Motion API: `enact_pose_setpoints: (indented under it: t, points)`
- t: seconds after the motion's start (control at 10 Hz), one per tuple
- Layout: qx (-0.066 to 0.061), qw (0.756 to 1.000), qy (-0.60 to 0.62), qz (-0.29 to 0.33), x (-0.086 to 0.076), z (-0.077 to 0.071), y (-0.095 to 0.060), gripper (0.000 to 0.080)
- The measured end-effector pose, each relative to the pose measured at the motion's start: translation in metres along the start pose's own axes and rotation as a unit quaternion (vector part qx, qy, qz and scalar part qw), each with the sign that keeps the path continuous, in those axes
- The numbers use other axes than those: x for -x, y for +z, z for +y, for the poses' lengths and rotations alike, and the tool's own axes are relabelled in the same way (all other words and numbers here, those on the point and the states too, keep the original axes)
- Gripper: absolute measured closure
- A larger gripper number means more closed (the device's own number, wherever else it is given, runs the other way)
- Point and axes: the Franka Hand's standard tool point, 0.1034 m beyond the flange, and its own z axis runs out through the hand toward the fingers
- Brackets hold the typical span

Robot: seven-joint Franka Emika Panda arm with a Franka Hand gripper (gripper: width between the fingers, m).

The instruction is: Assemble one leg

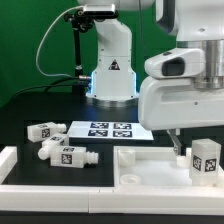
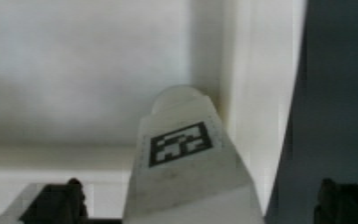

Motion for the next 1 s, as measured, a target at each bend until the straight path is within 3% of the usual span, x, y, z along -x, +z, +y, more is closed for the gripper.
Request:
enact_pose_setpoints:
  t: [0.1,0.2,0.3,0.5,0.8,1.0]
  points:
    - [0.0,1.0,0.018,0.0,0.0004,0.0009,0.0003,0.015]
    - [0.0,1.0,0.027,0.0,0.0004,0.0008,0.0003,0.027]
    - [0.0,0.999,0.032,0.0,0.0005,0.0008,0.0004,0.027]
    - [0.0,0.997,0.082,0.0,0.0005,0.0012,0.0004,0.0515]
    - [0.012,0.969,0.247,0.01,-0.0004,-0.0002,0.0004,0.0515]
    - [-0.005,0.905,0.425,0.007,-0.0011,0.0025,0.0,0.0515]
